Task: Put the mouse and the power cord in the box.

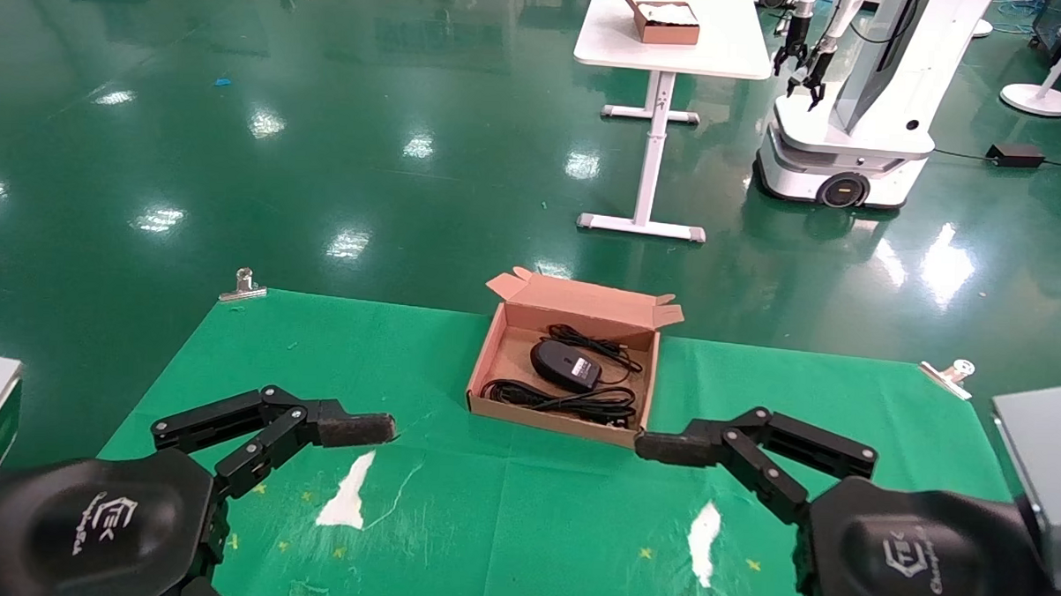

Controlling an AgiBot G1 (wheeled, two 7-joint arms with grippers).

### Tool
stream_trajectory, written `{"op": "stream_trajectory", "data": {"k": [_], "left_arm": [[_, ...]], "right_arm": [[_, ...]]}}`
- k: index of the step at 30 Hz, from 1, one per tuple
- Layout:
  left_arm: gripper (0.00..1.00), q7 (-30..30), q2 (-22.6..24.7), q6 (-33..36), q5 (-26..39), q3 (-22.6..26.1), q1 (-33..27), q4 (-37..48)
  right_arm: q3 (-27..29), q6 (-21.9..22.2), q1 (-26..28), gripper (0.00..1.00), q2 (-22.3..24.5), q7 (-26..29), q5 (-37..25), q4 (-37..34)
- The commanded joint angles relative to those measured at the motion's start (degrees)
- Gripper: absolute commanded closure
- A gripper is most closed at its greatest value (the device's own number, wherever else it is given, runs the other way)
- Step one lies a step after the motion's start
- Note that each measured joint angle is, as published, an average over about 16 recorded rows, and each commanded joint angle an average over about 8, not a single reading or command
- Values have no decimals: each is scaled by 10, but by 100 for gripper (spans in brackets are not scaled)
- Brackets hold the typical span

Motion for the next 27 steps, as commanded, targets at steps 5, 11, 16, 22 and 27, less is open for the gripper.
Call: {"op": "stream_trajectory", "data": {"k": [5, 11, 16, 22, 27], "left_arm": [[0, 0, 2, -4, 2, 5, -2, 2], [0, 0, 3, -7, 3, 8, -3, 3], [0, 0, 4, -8, 4, 9, -3, 3], [0, 0, 4, -9, 4, 10, -3, 3], [0, 0, 4, -10, 5, 11, -4, 4]], "right_arm": [[-1, 1, 3, 0, 0, -2, -3, -3], [-2, 2, 5, 0, 0, -3, -5, -4], [-3, 3, 6, 0, 0, -4, -6, -5], [-3, 3, 7, 0, 0, -4, -7, -6], [-3, 3, 8, 0, -1, -4, -8, -6]]}}
